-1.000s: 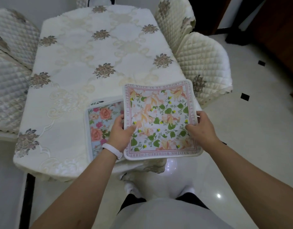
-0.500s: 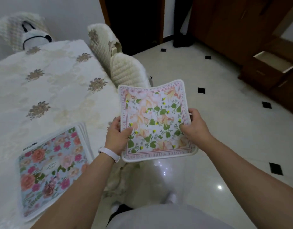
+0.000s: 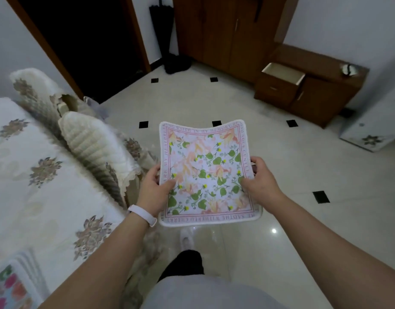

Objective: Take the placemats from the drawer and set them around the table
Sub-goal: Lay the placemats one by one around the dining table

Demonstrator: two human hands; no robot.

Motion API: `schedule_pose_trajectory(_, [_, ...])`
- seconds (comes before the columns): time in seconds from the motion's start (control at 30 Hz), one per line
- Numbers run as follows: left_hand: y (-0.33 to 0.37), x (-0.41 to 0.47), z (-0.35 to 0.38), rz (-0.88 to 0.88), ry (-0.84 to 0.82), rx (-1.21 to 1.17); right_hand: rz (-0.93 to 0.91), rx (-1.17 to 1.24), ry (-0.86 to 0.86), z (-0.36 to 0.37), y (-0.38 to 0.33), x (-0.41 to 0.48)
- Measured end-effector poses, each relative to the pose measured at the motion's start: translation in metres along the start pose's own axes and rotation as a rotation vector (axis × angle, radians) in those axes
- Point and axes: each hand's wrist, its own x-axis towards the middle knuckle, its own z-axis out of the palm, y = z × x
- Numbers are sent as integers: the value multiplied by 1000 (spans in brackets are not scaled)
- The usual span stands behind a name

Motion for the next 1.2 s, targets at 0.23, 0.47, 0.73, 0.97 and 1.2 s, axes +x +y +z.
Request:
schedule_pose_trajectory(0.23, [13, 128, 22, -43, -84, -19, 64, -96, 100, 10, -29, 107])
schedule_pose_trajectory(0.47, [61, 263, 16, 12, -61, -10, 15, -122, 153, 26, -111, 225])
schedule_pose_trajectory(0.73, [94, 351, -1, 56, -31, -103, -36, -105, 137, 41, -164, 314])
schedule_pose_trajectory(0.97, [105, 419, -3, 31, 79, -134, -66, -69, 27, 61, -185, 416])
schedule_pose_trajectory(1.2, [143, 516, 19, 8, 232, -68, -107, 16, -118, 63, -217, 551])
